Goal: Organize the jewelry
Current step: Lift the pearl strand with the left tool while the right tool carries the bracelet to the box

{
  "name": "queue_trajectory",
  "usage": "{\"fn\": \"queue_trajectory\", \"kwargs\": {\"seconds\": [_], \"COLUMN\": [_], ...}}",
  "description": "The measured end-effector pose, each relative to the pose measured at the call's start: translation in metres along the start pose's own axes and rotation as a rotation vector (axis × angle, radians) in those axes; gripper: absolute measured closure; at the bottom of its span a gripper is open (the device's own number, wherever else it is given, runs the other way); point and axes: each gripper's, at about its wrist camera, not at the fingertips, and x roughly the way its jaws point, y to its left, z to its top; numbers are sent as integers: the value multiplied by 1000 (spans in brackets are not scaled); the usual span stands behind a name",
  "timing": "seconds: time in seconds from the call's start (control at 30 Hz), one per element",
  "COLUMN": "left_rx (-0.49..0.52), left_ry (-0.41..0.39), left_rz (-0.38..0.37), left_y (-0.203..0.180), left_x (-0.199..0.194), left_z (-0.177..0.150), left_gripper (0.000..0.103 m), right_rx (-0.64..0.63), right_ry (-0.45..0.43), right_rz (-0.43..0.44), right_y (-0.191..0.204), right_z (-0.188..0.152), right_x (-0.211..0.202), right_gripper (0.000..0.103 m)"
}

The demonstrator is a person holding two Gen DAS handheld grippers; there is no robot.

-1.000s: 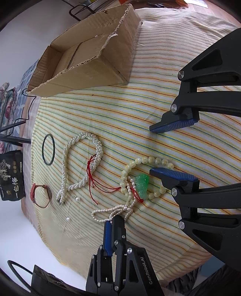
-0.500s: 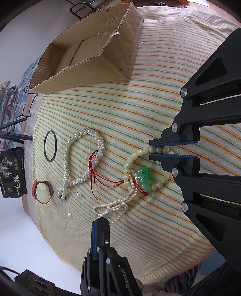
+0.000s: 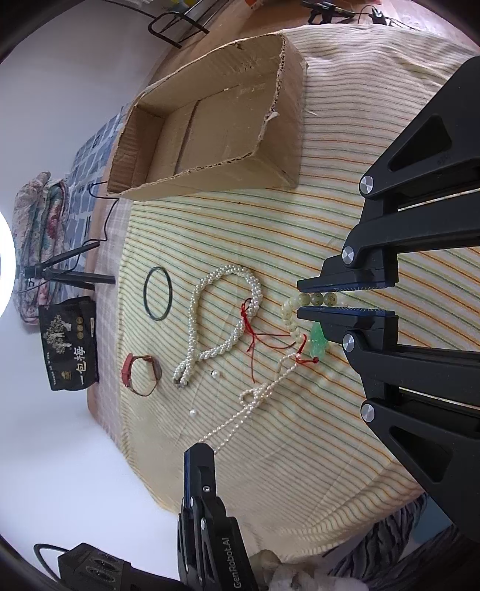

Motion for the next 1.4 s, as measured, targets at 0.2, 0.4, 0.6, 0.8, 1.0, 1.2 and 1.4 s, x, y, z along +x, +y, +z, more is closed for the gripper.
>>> {"fn": "queue_trajectory", "kwargs": {"seconds": [0.2,0.4,0.6,0.8,1.0,1.2,1.4], "left_rx": [-17,-34,-70,-86,-88,-86,-80], "left_ry": [-45,-91,-130,-140,-129,-161,-222], "left_rz": [5,16,37,73,79,20,-35], "left_y": [6,11,23,33,37,31,22], "left_x": [-16,-29,-41,-42,-39,-55,-82], "left_z": [6,13,21,22,21,26,37], "left_gripper": [102,102,102,102,102,102,102], "right_rx": [-15,-13,16,45,58,50,42], "right_ry": [-46,-144,-229,-275,-303,-314,-317], "right_rz": [9,3,-24,-33,-35,-35,-43], "right_y": [9,10,2,-5,-9,-8,-5], "right_z": [9,16,24,27,28,30,31], "right_x": [-15,-47,-74,-89,-98,-99,-98], "right_gripper": [97,97,97,97,97,97,97]}}
